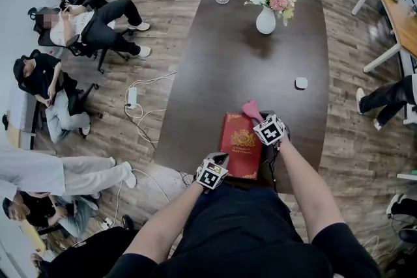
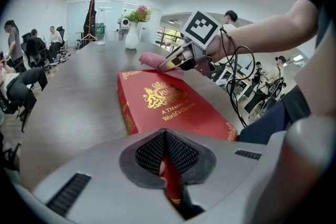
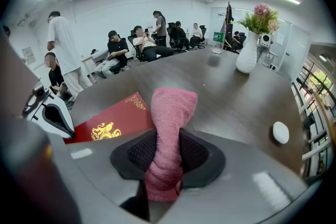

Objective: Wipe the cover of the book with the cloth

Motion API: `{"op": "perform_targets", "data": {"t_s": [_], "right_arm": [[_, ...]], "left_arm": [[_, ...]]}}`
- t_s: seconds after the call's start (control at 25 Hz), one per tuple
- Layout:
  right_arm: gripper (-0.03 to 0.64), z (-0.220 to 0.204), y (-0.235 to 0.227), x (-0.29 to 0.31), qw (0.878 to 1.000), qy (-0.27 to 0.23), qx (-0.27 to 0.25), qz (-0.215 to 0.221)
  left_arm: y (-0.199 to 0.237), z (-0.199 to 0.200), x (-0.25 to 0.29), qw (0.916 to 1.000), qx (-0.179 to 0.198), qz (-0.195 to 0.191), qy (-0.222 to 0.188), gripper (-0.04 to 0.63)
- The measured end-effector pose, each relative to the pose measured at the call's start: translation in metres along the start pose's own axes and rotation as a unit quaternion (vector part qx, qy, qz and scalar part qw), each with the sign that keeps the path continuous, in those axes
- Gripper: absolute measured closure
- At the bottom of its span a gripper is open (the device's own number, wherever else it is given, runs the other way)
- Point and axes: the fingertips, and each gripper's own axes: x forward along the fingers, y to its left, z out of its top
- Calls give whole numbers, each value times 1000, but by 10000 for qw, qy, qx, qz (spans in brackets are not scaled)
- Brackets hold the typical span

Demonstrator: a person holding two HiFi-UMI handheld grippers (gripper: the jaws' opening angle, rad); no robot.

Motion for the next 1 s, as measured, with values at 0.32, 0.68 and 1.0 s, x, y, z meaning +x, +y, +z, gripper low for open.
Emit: {"op": "perform_targets", "data": {"t_s": [0.32,0.68,1.0], "right_arm": [[495,-8,-10,0,9999,-127,25,-100],[495,-13,-17,-5,9996,-197,137,-141],[495,-22,-21,-12,9993,-175,304,-158]], "left_arm": [[1,1,1,10000,32,11,-50,600],[0,3,0,10000,18,-6,-36,600],[2,-4,6,10000,-23,-25,-72,600]]}}
